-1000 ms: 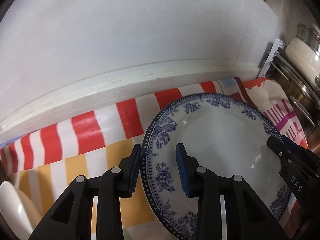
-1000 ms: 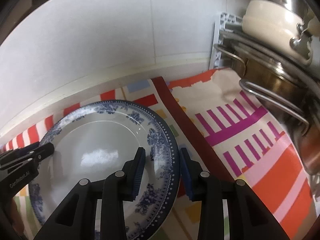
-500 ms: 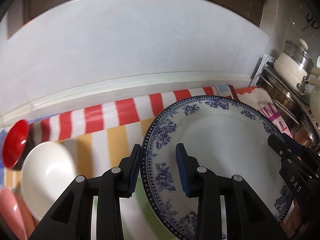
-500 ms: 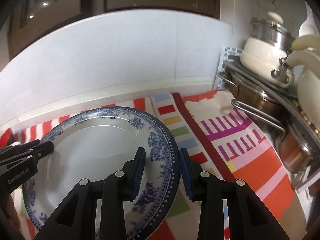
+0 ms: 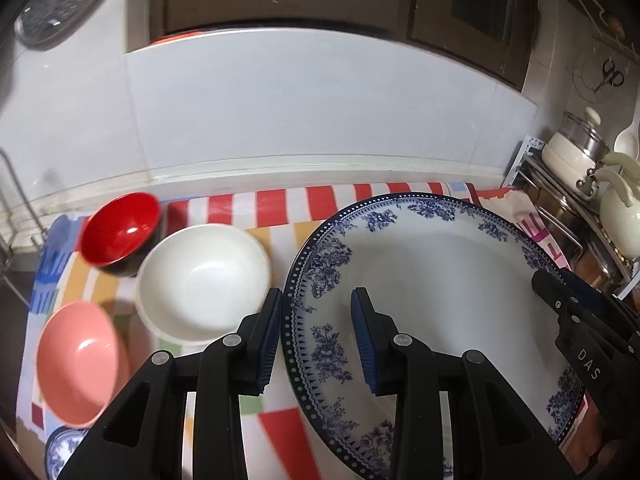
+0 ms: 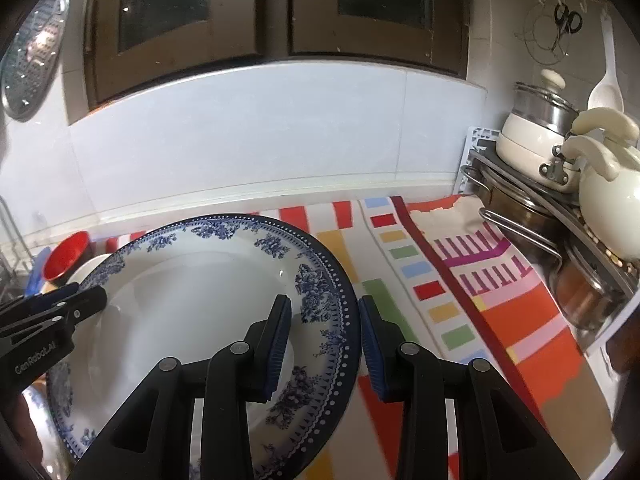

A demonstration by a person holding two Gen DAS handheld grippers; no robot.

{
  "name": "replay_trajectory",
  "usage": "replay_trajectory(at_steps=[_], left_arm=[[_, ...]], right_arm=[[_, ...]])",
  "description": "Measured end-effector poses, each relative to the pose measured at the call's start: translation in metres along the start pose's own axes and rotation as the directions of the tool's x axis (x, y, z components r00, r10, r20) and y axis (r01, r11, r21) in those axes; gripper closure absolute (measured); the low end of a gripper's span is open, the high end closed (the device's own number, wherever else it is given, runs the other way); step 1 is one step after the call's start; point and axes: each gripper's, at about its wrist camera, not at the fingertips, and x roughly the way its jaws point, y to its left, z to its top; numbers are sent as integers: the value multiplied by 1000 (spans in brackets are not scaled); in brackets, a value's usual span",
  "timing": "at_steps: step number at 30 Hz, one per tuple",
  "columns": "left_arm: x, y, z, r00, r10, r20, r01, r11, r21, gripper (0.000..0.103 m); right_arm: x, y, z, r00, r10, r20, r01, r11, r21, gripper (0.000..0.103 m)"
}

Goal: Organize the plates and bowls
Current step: 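Lift the smaller plate with both grippers and carry it over the plate stack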

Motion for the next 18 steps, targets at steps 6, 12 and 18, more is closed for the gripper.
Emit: replay_trajectory(at_steps=[6, 12, 18], left_arm=[[-35, 37, -15, 999, 34, 31, -33, 999, -33, 68], [-67, 72, -35, 998, 58, 38, -55, 996, -70, 68], [-100, 112, -53, 995, 86, 48, -81, 992, -97, 68]], right_arm=[[-25, 30, -12, 999, 33, 9, -33, 999, -25, 67], [-52, 72, -25, 998, 59, 27, -57, 997, -60, 67], [-80, 116, -39, 995, 87, 41, -84, 993, -89, 67]])
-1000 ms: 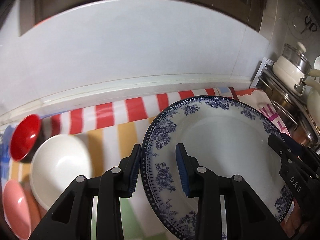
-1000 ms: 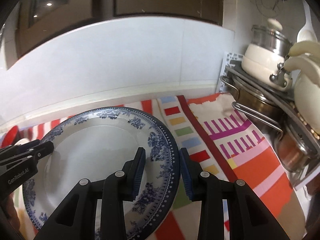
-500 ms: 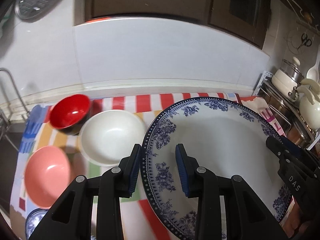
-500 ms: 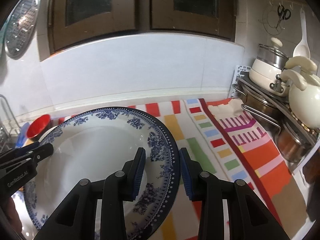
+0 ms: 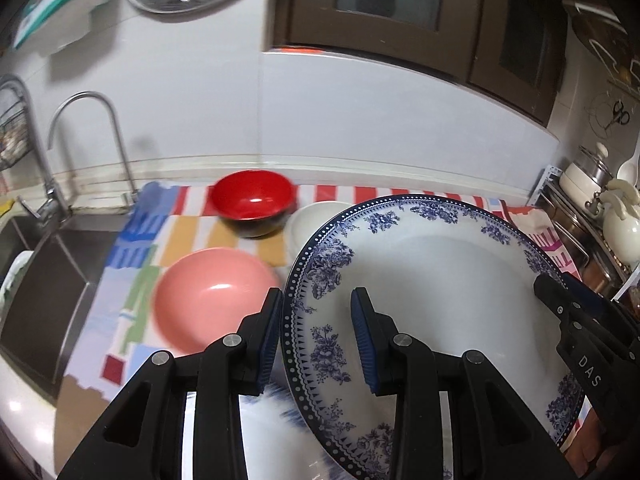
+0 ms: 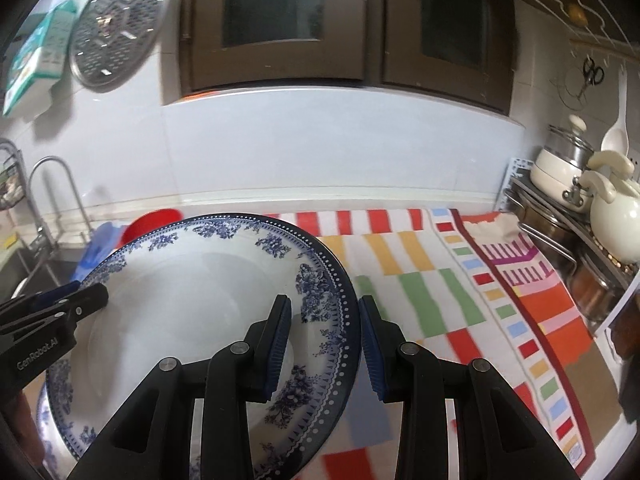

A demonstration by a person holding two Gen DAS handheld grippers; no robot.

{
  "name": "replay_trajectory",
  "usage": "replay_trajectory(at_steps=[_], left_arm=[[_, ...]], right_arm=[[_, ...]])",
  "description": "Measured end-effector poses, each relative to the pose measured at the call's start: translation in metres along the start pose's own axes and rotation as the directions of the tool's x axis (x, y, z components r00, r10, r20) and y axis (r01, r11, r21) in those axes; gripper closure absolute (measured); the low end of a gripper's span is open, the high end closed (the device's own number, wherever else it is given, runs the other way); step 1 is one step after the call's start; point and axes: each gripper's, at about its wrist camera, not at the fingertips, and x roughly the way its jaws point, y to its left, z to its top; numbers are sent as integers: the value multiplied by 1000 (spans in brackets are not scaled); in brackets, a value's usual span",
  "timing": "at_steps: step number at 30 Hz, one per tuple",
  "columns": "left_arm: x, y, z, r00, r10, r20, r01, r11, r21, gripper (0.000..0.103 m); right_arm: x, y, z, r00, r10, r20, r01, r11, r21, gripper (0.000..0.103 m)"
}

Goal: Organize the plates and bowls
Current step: 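Lift the smaller plate with both grippers and carry it over the plate stack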

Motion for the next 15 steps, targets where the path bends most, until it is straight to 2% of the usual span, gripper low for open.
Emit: replay_trajectory(at_steps=[15], left_arm=[[-54, 93, -40, 998, 62, -16, -62, 997, -53, 68]], right_arm=[[-44, 91, -33, 998, 58, -9, -58, 997, -52, 67]])
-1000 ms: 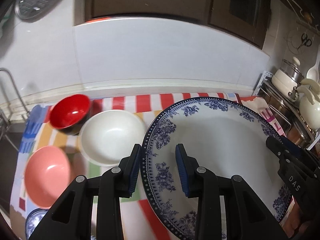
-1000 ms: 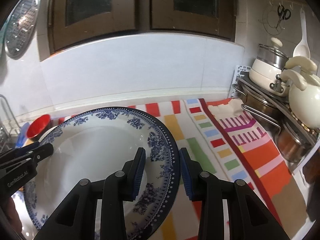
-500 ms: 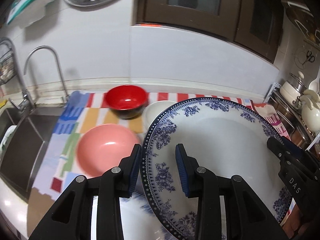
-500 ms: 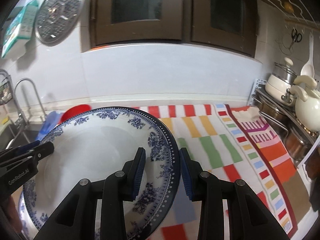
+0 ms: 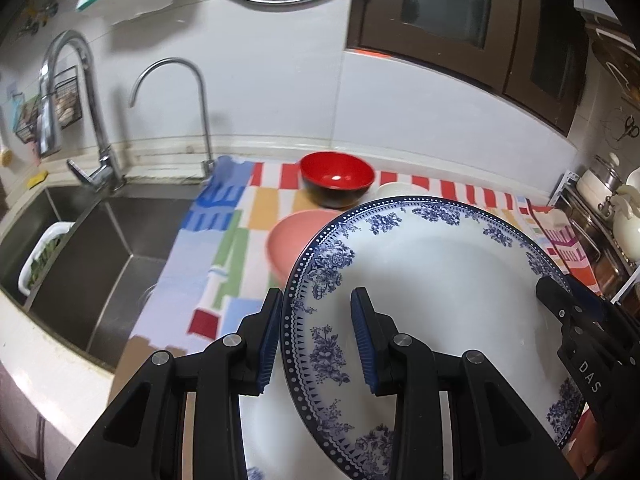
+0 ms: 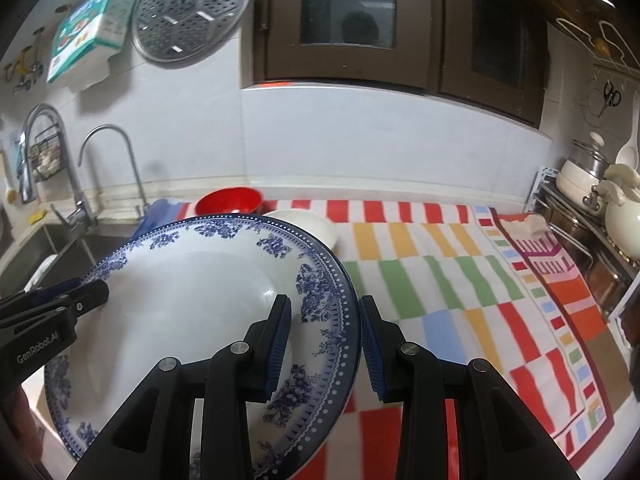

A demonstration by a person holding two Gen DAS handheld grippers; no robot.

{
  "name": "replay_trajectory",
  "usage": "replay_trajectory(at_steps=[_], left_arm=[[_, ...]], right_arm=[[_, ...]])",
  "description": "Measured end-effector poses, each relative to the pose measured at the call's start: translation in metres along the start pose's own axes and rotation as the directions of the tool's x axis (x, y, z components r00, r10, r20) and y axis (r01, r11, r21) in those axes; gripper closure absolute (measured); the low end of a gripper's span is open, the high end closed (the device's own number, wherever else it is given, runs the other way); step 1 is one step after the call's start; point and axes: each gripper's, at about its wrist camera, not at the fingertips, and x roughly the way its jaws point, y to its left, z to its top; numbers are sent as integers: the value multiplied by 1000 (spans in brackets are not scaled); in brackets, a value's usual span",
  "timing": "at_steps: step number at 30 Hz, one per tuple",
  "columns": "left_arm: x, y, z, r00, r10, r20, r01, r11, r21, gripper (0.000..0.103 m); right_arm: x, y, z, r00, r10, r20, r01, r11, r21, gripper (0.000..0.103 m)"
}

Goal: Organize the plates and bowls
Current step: 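Lift the smaller plate with both grippers and carry it over the plate stack, then lower the smaller plate onto the plate stack and open both grippers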

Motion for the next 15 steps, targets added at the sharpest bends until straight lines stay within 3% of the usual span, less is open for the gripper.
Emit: replay_trajectory(at_steps=[15], left_arm=[[-23, 49, -51, 996, 55, -70, -57, 998, -32, 68]], right_arm=[[-11, 49, -39, 995, 61, -78, -64, 997, -38, 67]])
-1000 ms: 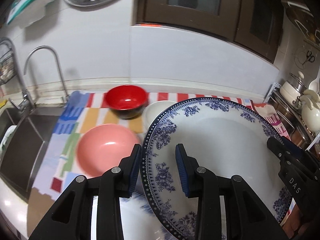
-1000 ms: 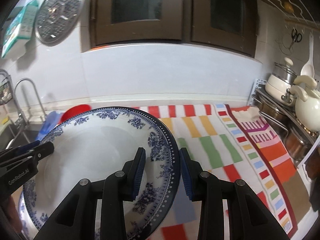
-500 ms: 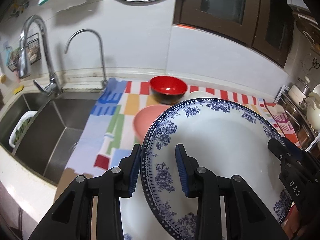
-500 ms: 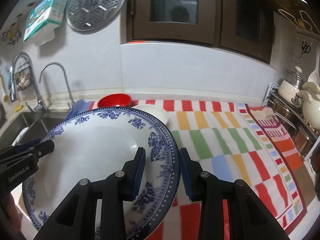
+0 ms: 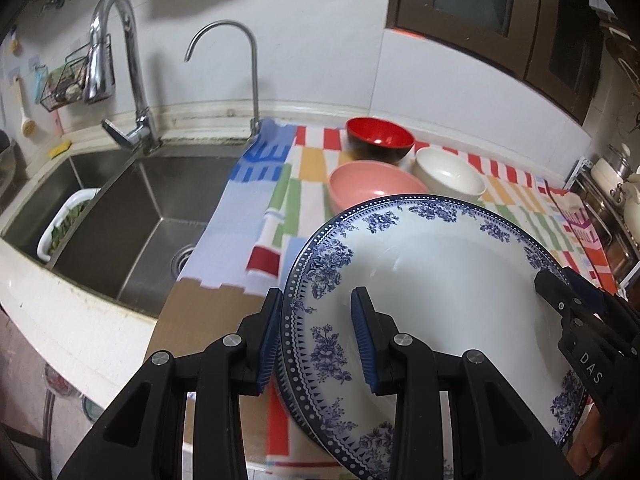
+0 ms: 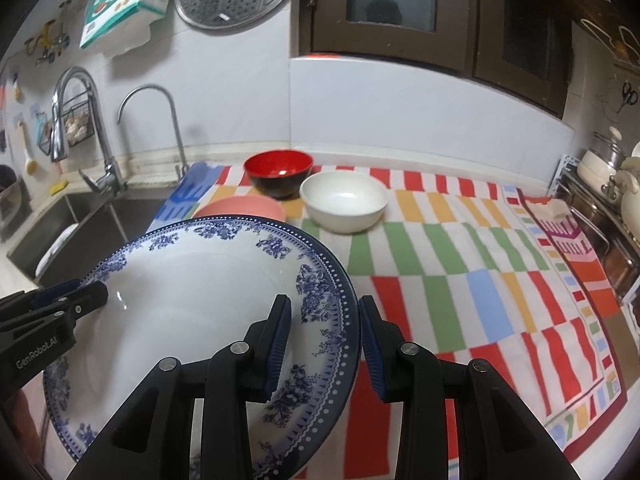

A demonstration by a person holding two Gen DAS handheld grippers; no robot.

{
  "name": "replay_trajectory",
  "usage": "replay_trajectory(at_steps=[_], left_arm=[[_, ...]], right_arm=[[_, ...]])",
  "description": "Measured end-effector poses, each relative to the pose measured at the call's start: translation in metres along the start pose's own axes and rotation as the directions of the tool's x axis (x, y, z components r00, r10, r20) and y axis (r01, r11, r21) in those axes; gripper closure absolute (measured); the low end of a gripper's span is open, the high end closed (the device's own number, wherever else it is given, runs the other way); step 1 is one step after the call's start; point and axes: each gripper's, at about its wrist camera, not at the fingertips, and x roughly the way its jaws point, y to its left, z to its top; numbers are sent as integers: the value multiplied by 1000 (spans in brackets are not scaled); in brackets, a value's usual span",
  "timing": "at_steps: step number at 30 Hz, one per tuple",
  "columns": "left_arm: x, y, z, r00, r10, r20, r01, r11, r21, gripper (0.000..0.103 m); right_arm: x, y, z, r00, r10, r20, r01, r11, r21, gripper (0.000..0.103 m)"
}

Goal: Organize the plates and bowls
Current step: 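Lower the smaller plate onto the plate stack and open both grippers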

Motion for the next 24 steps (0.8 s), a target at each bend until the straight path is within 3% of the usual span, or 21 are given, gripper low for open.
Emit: replay_trajectory(at_steps=[10, 24], left_arm=[[15, 20, -18, 997, 29, -70, -30, 999, -24, 68], [48, 19, -18, 991, 33, -129, -35, 999, -19, 68]], right_arm=[[19, 21, -16, 997, 31, -77, -33, 999, -22, 67], [52, 20, -23, 989, 26, -146, -29, 999, -17, 67]])
